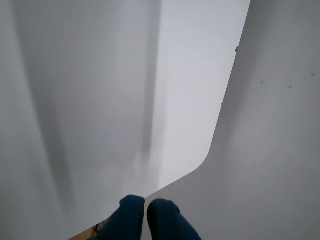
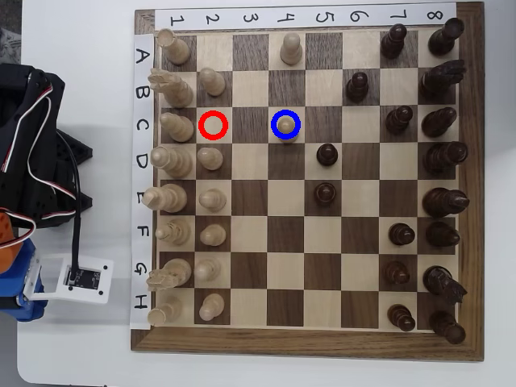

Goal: Move the piece to destination

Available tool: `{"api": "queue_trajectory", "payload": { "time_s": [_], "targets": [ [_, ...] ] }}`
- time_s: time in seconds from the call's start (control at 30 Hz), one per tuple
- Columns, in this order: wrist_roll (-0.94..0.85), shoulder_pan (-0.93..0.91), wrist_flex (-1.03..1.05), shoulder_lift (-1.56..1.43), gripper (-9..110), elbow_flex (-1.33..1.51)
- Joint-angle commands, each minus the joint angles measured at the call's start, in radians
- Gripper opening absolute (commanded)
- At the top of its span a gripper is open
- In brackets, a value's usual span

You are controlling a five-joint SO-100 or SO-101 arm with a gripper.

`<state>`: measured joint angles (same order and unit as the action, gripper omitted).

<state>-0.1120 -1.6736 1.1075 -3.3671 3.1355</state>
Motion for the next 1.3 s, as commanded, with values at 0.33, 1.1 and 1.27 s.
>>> {"api": "queue_trajectory", "payload": {
  "time_s": [0.33,1.1,1.27],
  "targets": [
    [0.008,-0.026,-0.048,-0.058,0,-0.003],
    [-0.014,-0.008,-0.051,-0.058,0,-0.002],
    [-0.014,-0.008,-0.051,-0.058,0,-0.002]
  ]
}}
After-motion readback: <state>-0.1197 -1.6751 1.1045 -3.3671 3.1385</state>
